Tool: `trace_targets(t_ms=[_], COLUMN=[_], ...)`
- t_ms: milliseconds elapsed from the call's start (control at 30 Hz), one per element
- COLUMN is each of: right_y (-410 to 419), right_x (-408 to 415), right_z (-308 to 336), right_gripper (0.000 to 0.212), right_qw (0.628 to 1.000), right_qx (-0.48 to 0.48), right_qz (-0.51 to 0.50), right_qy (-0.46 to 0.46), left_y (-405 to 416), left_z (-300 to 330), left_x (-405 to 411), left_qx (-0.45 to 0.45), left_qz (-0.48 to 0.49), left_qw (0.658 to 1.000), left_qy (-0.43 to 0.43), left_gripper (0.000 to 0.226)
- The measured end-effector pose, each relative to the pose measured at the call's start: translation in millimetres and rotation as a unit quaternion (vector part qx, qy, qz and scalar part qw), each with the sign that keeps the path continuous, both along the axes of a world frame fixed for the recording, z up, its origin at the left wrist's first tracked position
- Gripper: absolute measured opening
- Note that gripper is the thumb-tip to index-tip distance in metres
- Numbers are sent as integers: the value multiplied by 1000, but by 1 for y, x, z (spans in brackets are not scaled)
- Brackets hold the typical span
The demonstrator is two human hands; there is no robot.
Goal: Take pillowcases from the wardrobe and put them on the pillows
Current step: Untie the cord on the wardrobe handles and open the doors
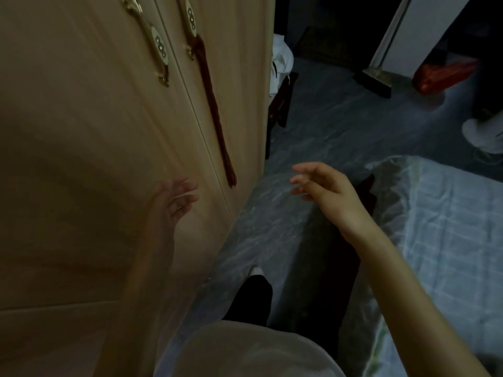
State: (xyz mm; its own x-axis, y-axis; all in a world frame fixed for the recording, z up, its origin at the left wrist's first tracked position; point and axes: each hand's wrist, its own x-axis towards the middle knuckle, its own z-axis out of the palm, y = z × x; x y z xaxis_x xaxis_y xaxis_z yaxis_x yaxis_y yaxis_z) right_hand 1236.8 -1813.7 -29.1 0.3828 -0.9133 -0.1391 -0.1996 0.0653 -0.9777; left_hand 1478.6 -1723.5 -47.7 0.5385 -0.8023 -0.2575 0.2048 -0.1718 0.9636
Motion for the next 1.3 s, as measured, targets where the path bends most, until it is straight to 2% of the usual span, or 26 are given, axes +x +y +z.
trace_targets(t_ms=[167, 333, 467, 700, 867, 1033, 1133, 1300], right_y=[-59, -95, -117, -166, -202, -234, -244, -242], right_x=[44, 85, 108, 135, 147, 157, 167, 176], right_z=[26, 53, 68, 76, 76, 74, 73, 75], right_gripper=[23, 23, 24, 27, 32, 36, 41, 40], right_qw=[997, 989, 979, 964, 945, 922, 913, 901], right_qx=[-54, -86, -116, -175, -201, -225, -223, -207], right_qz=[53, 115, 165, 199, 256, 316, 340, 375], right_qy=[-13, -20, -15, -35, -21, -8, -16, -70], left_y=[-42, -72, -88, -139, -194, -232, -241, -244], left_z=[23, 51, 65, 64, 61, 63, 66, 66], left_x=[13, 17, 12, -16, -37, -41, -38, -35], left_qx=[-67, -109, -132, -231, -192, -160, -164, -148], left_qz=[-7, 14, 36, 183, 276, 373, 390, 375], left_qw=[997, 988, 980, 937, 920, 889, 877, 883], left_qy=[-30, -107, -146, -186, -200, -210, -227, -240], left_gripper=[17, 25, 19, 21, 22, 36, 40, 43])
